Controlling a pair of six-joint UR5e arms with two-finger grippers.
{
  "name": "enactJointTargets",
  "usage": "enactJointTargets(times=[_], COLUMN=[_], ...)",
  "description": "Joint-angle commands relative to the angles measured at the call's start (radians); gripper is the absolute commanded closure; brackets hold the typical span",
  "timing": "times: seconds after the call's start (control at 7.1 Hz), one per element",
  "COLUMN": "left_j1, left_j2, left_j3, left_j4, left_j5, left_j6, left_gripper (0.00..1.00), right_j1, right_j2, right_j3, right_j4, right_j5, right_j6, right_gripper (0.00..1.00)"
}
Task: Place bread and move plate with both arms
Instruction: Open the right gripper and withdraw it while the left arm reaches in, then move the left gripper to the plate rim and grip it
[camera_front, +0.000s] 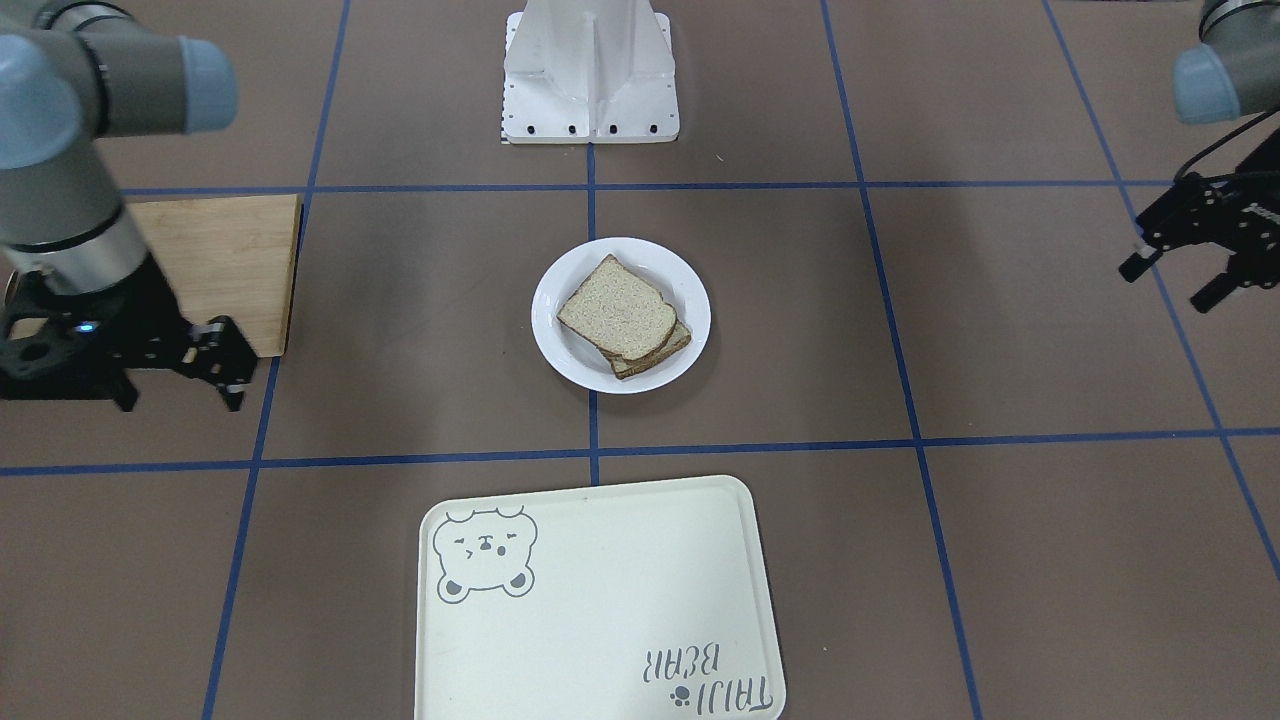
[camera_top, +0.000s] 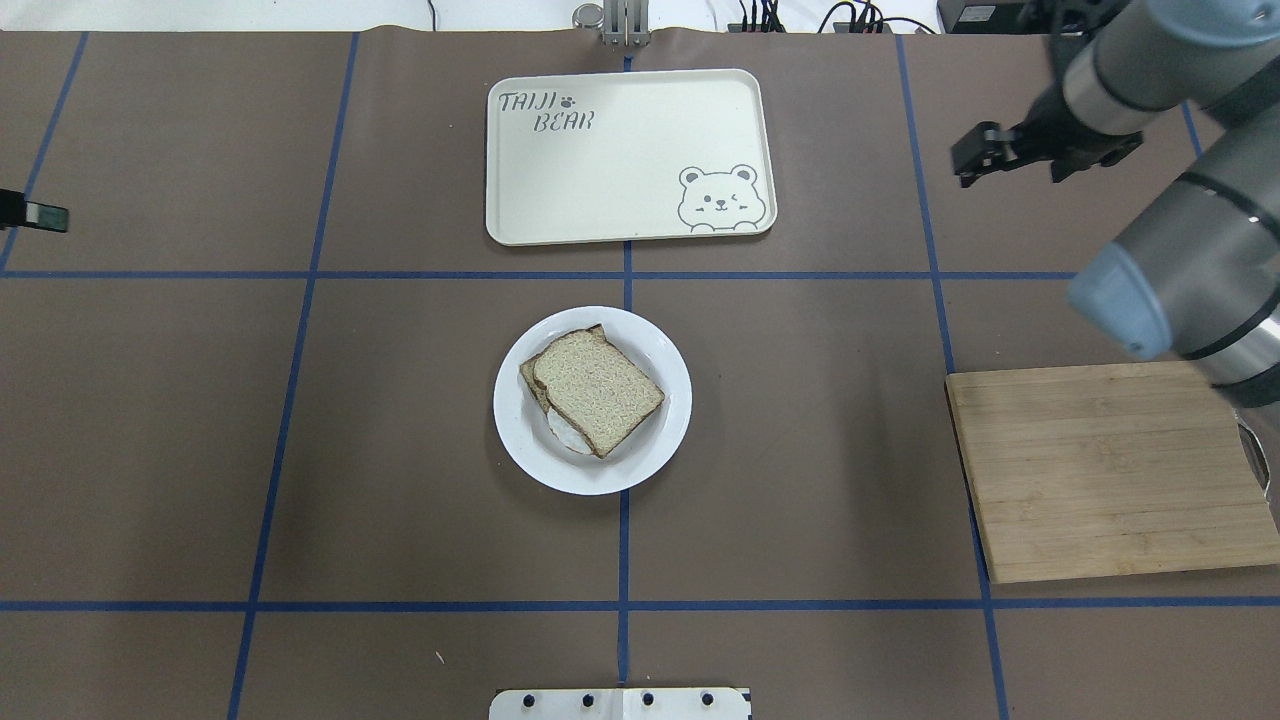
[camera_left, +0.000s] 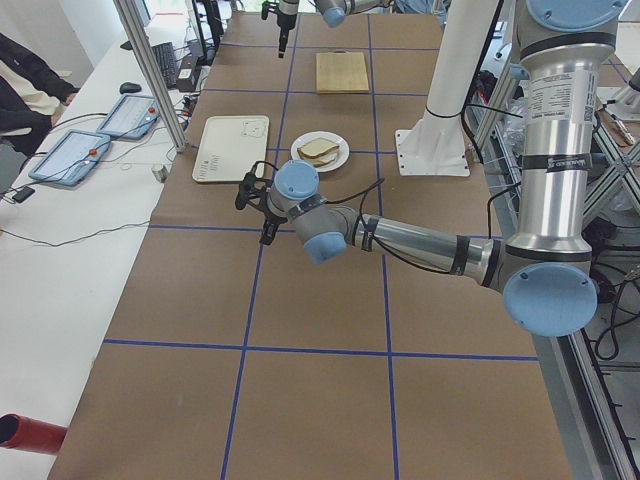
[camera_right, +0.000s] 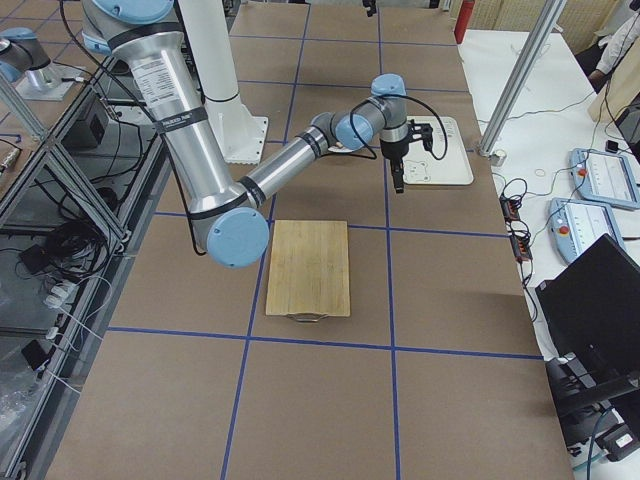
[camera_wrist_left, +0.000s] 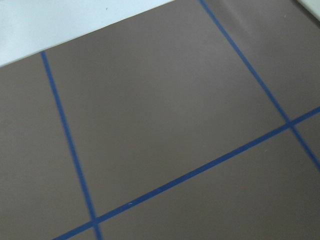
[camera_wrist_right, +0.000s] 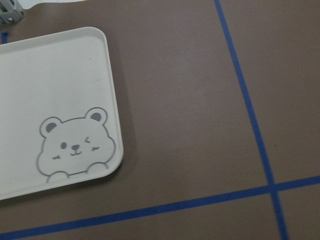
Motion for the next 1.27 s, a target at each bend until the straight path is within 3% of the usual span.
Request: enactJointTargets(times=[0.0, 0.14, 0.28, 0.56, 0.85, 0.99, 1.13], left_j1=[0.153, 0.222, 0.338, 0.574, 0.727, 0.75, 0.751], left_j2=[-0.045, -0.054, -0.064, -0.109, -0.192, -0.252, -0.298], left_j3=[0.004, 0.002, 0.004, 0.007, 0.06, 0.112, 0.166], left_j4=[-0.143, -0.192, -0.246, -0.271, -0.281, -0.281, -0.283], left_j5=[0.004, 0.067, 0.197, 0.45, 0.636, 0.672, 0.673], left_j6=[-0.358, -0.449, -0.542, -0.658, -0.751, -0.787, -0.799], left_gripper=[0.02, 0.02, 0.02, 0.02, 0.04, 0.15, 0.34], right_j1=[0.256, 0.353, 0.413, 0.454, 0.475, 0.475, 0.475], right_j2=[-0.122, -0.185, -0.268, -0.359, -0.385, -0.384, -0.382], right_j3=[-0.087, -0.139, -0.135, -0.13, -0.13, -0.13, -0.13], right_j4=[-0.001, 0.002, 0.004, 0.023, 0.033, 0.034, 0.034], right_j5=[0.218, 0.313, 0.321, 0.314, 0.314, 0.317, 0.317], right_j6=[-0.468, -0.643, -0.75, -0.782, -0.76, -0.759, -0.754], right_gripper=[0.0, 0.0, 0.0, 0.0, 0.0, 0.0, 0.0])
